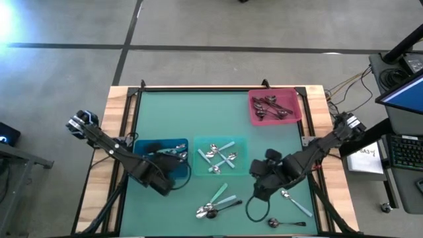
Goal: Sort silverware by color (type)
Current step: Put the green spoon into the blue bin, then put the blue spoon into the green bin
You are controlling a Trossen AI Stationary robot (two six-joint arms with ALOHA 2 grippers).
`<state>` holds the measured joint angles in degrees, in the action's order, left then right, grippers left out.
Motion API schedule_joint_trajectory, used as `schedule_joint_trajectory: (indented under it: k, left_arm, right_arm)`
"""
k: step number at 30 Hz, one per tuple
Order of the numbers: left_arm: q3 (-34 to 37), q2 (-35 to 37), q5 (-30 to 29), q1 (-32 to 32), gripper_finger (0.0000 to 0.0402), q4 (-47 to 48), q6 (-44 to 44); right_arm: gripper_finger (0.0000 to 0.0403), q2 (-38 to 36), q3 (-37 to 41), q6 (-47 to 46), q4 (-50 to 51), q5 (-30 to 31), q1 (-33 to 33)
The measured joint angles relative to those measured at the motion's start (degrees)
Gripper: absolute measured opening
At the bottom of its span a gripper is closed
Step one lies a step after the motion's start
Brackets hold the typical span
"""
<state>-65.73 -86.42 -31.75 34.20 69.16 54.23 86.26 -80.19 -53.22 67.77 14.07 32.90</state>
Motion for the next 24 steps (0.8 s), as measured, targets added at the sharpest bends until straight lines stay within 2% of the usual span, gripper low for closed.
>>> schedule_joint_trajectory:
  k: [4, 10, 13, 15, 19, 24]
  left_arm:
    - [1.01, -0.01, 4.85, -0.02, 0.0036, 6.09, 0.76]
    - [3.64, -0.05, 11.34, -0.09, 0.0036, 7.02, -1.17]
    - [4.59, -0.05, 11.73, -0.07, 0.0043, 7.23, -0.01]
    - [4.65, -0.07, 11.59, -0.09, 0.0063, 7.16, 0.79]
    - [4.65, -0.07, 11.37, -0.09, 0.0129, 7.16, 0.92]
    - [4.64, -0.13, 11.33, -0.09, 0.0199, 7.11, 0.38]
  right_arm:
    - [0.0146, 0.04, 4.01, -6.61, 1.88, -4.41, 1.80]
    - [0.0150, 0.07, 10.43, -14.54, 1.97, -11.75, 4.10]
    - [0.0148, 0.07, 12.96, -17.35, 1.93, -15.81, 5.40]
    - [0.0149, 0.07, 14.43, -19.46, 1.88, -19.54, 6.23]
    - [0.0155, 0.07, 17.55, -23.04, 1.70, -27.84, 8.33]
    - [0.0160, 0.09, 21.95, -27.05, -0.97, -34.65, 11.31]
